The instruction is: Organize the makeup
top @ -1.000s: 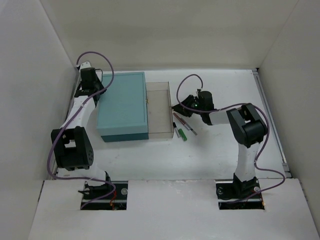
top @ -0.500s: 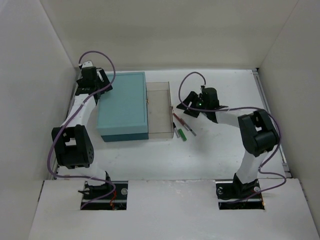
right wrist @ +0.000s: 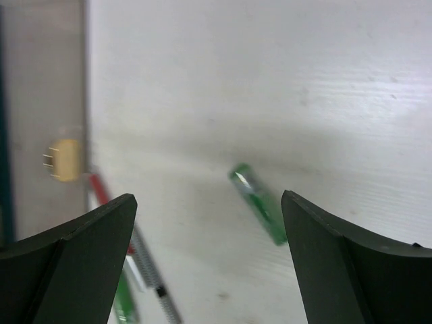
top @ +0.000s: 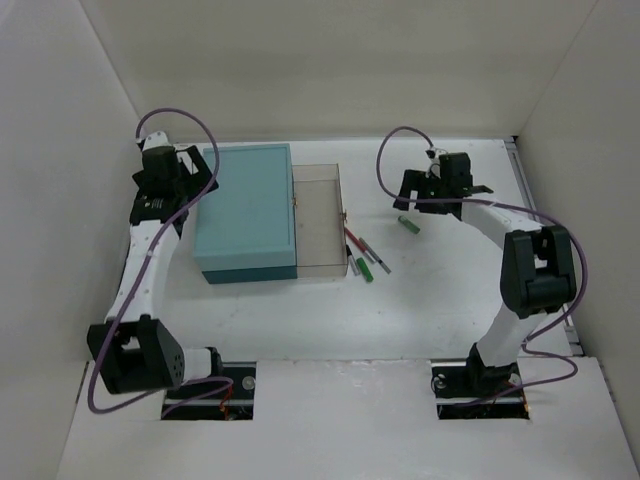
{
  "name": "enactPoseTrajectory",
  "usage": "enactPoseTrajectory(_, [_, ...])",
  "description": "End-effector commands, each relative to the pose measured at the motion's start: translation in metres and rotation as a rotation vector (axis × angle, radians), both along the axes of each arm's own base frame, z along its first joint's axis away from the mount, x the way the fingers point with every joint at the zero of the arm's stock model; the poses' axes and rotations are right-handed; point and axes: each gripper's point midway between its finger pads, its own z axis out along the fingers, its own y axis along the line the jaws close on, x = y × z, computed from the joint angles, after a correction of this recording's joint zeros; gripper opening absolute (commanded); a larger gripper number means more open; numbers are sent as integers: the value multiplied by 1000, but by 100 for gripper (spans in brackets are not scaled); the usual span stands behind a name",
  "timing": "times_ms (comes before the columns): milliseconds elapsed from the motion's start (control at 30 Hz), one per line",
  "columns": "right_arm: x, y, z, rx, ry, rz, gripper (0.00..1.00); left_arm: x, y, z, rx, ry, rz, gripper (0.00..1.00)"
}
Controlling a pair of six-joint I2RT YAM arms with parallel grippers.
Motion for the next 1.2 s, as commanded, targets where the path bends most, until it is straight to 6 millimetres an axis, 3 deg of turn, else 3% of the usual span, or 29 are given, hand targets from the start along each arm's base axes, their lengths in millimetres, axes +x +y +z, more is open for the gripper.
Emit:
enactPoseTrajectory(0, [-8,-16,-15,-141,29,99,94,-26,2,12,-34,-38,40,100])
enactPoseTrajectory(200, [-13,-17,-22,-225,5,201,93,-52,-7,11,-59,-50,43,100])
enactPoseTrajectory(400, [-4,-35,-32,-330,29,127,88,-68,-14,10,-61,-49,58,100])
enactPoseTrajectory(533, [-9,-30,-49,-353,95,165,81,-73,-22,10,-52,-52,40,100])
enactPoseTrajectory(600, [-9,-28,-48,-363,93,176,72,-74,-26,10,-47,-51,31,100])
enactPoseTrajectory(800, [-17,-27,-53,-394,154,225,70,-75,-25,-1,-39,-20,40,100])
enactPoseTrajectory(900, [-17,-26,-55,-406,178,251,56,-75,-24,-2,-39,-20,45,100])
enactPoseTrajectory(967, [-17,-26,-55,-413,192,265,52,-76,-22,1,-37,-29,52,100])
enactPoseTrajectory(1033, [-18,-26,-55,-410,204,275,51,-77,-20,3,-37,-43,59,100])
enactPoseTrajectory(1167, [-20,-20,-56,-380,238,311,58,-77,-14,5,-33,-47,75,100])
